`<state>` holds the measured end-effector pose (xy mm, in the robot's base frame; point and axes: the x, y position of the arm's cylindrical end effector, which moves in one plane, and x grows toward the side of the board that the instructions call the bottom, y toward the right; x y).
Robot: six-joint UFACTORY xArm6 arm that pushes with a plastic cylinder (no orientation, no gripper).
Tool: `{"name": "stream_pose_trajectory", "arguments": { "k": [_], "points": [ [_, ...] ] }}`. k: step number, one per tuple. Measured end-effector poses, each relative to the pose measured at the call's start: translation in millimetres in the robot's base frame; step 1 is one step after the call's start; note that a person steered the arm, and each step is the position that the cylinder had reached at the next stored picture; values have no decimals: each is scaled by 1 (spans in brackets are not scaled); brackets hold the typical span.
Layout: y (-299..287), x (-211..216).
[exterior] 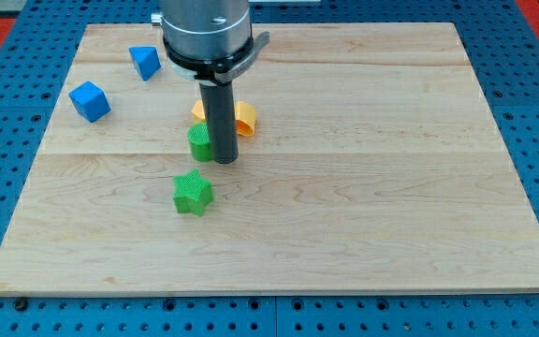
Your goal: Move the green star to the top left side of the green circle
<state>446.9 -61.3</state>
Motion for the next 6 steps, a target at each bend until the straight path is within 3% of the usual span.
{"name": "stream_pose_trajectory", "arguments": {
  "k": [2,3,4,6],
  "points": [
    [39,84],
    [-47,75],
    [-96,58],
    [-97,13]
  ]
}}
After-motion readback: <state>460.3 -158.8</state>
